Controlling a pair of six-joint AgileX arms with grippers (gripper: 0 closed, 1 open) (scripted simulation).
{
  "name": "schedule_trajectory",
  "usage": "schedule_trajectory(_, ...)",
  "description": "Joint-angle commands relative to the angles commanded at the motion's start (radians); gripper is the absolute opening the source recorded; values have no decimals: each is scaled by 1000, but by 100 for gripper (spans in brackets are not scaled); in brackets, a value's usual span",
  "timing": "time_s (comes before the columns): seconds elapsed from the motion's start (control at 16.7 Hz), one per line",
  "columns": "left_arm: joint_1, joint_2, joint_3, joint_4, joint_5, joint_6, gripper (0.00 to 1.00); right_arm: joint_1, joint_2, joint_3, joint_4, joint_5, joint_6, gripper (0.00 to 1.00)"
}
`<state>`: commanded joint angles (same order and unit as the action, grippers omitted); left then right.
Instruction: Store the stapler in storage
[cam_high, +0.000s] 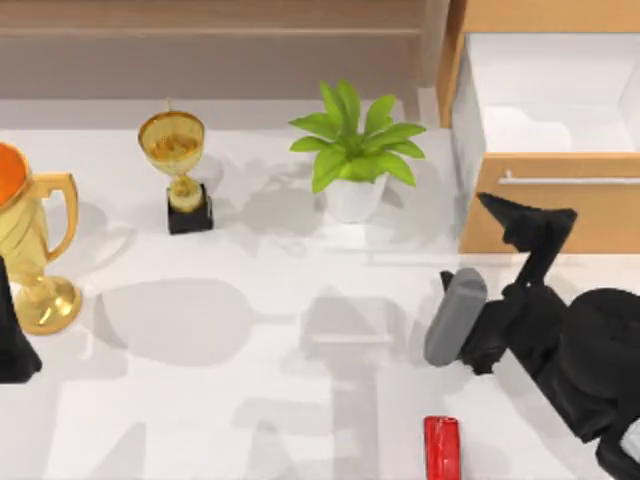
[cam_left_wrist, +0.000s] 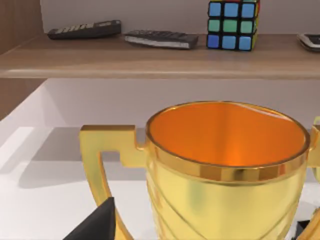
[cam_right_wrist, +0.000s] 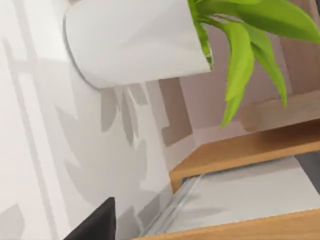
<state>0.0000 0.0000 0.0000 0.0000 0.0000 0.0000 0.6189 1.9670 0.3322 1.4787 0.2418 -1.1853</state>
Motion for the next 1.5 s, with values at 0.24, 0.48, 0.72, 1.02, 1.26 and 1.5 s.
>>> schedule_trajectory(0.24, 0, 0, 0, 0, 0, 0, 100, 87, -42, 80, -122, -39, 213, 100)
schedule_trajectory(0.48, 0, 0, 0, 0, 0, 0, 100, 149, -91, 171, -257, -67, 443, 100)
schedule_trajectory(0.72, 0, 0, 0, 0, 0, 0, 100, 201, -129, 260, -383, -89, 650, 100)
schedule_trajectory(1.02, 0, 0, 0, 0, 0, 0, 100, 267, -154, 351, -567, -113, 850, 100)
schedule_trajectory(1.26, 0, 0, 0, 0, 0, 0, 100, 340, -148, 401, -760, -149, 981, 100)
schedule_trajectory(1.5, 0, 0, 0, 0, 0, 0, 100, 394, -142, 448, -985, -193, 1140, 100)
